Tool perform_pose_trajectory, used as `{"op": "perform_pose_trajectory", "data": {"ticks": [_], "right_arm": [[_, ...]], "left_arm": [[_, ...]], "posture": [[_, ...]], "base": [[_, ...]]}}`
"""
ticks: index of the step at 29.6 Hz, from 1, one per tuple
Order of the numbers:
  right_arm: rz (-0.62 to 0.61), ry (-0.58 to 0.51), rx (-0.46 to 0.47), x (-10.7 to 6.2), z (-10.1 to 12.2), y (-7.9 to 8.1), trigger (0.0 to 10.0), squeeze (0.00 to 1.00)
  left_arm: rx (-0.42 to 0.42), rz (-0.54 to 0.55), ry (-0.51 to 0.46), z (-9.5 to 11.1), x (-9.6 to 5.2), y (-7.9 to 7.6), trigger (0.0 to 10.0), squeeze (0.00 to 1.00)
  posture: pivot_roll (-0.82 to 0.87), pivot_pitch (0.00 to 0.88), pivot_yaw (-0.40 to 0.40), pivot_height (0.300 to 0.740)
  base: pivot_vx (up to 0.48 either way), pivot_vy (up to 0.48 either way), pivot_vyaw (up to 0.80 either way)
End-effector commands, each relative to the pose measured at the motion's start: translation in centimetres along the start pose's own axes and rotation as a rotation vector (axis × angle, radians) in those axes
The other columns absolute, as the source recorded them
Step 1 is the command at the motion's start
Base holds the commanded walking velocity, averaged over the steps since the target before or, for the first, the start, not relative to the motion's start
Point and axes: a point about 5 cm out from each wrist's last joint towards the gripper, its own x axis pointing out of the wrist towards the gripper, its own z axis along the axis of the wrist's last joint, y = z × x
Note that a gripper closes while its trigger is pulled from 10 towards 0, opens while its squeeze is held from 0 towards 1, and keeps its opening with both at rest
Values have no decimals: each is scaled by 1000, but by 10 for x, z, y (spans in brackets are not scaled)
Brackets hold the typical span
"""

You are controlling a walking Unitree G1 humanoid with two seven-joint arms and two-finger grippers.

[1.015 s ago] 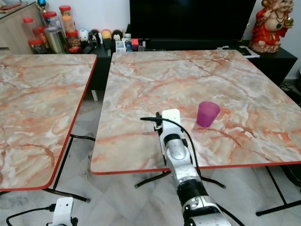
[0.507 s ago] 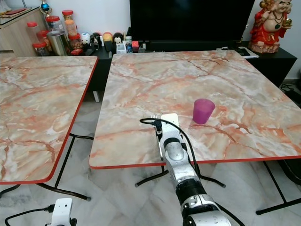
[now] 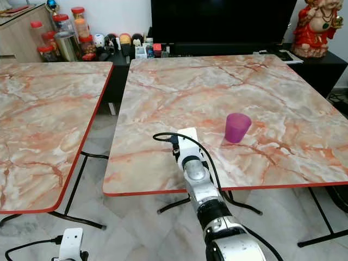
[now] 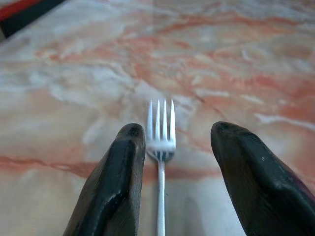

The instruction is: Setting the table

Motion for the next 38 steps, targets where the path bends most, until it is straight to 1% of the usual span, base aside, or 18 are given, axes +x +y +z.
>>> {"op": "perform_pose_trajectory", "data": {"ticks": [1,4,12,22,30,38], "right_arm": [[-3,11,-8,2,3,0,10000,0],[8,28,-18,3,1,0,10000,0],[3,65,4,3,-4,-2,10000,0],[13,107,18,1,-17,-3,10000,0],[-1,159,21,-2,-28,-4,10000,0],[3,186,27,-2,-32,-2,10000,0]], "left_arm": [[2,1,20,-2,0,2,10000,0],[12,1,21,-3,0,3,10000,0],[20,-3,16,0,0,3,10000,0],[32,-15,18,-1,0,1,10000,0],[35,-34,26,-3,0,-3,10000,0],[38,-43,31,-2,0,-4,10000,0]], "posture": [[-43,22,12,740],[-43,13,14,740],[-41,0,12,740],[-41,0,14,740],[-44,0,11,740],[-42,0,11,740]], "base": [[0,0,0],[0,0,0],[0,0,0],[0,0,0],[0,0,0],[0,0,0]]}}
